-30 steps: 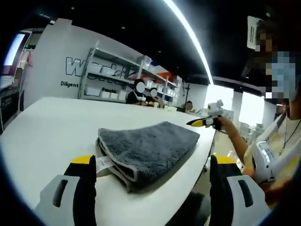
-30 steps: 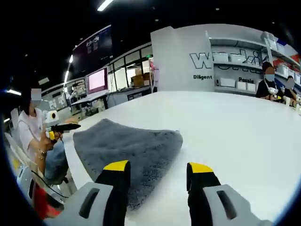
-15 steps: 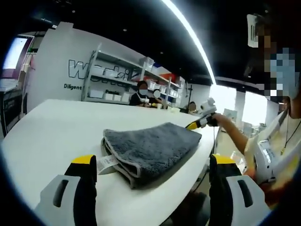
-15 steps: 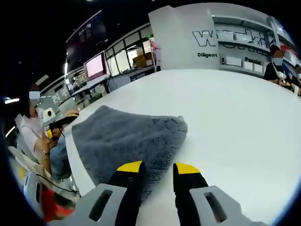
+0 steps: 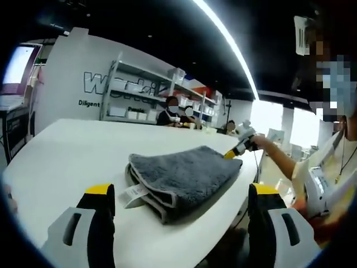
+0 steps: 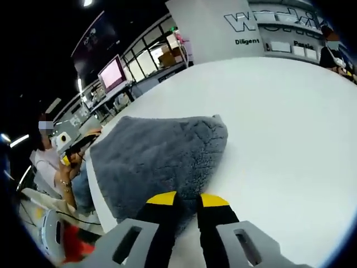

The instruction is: Fold the towel on the table until its edges align and the towel forms a compact rectangular stack.

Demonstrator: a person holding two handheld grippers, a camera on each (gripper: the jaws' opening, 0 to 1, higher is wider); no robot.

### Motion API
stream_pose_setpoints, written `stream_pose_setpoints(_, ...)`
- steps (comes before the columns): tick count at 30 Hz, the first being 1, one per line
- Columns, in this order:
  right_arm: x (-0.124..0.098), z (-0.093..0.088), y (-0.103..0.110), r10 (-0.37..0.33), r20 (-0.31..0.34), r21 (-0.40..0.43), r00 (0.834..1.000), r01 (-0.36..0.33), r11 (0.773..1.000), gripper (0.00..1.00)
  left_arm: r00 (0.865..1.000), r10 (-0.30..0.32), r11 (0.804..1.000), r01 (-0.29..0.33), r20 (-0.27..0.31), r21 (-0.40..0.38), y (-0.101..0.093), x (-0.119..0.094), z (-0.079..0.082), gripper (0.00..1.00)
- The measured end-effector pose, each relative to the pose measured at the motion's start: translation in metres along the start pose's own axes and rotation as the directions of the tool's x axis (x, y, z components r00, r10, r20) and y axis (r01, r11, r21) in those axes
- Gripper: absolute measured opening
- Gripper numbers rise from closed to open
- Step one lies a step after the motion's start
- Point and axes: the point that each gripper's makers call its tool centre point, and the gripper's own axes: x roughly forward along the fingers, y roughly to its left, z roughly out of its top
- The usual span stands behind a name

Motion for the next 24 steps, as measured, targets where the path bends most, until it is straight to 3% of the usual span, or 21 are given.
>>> stream_pose_setpoints(9,-0.011,-0.003,-0.012,-0.034,-0.029,-0.007,0.999,0.034,0.999,0.05,0.999,0.018,1.0,-0.018,-0.033,0.006,0.006,0.005,-0.006,0.98)
stream_pose_setpoints(14,-0.025,0.002,-0.032,-0.083,-0.049,-0.027,0.995,0.082,0.996,0.04,0.997,0.036,0.999,-0.035,-0.067,0.016,0.009,0.005,-0.011,0.97)
stream_pose_setpoints(19,-0.035,-0.012,-0.036,-0.142,-0.07,-0.042,0.987,0.139,0.989,0.04,0.996,0.046,0.999,-0.045,-0.078,0.013,0.011,0.003,-0.012,0.97)
stream_pose_setpoints(24,-0.045,-0.012,-0.053,-0.192,-0.099,-0.055,0.976,0.188,0.981,0.04,0.994,0.051,0.999,-0.049,-0.092,0.019,0.011,0.001,-0.014,0.97)
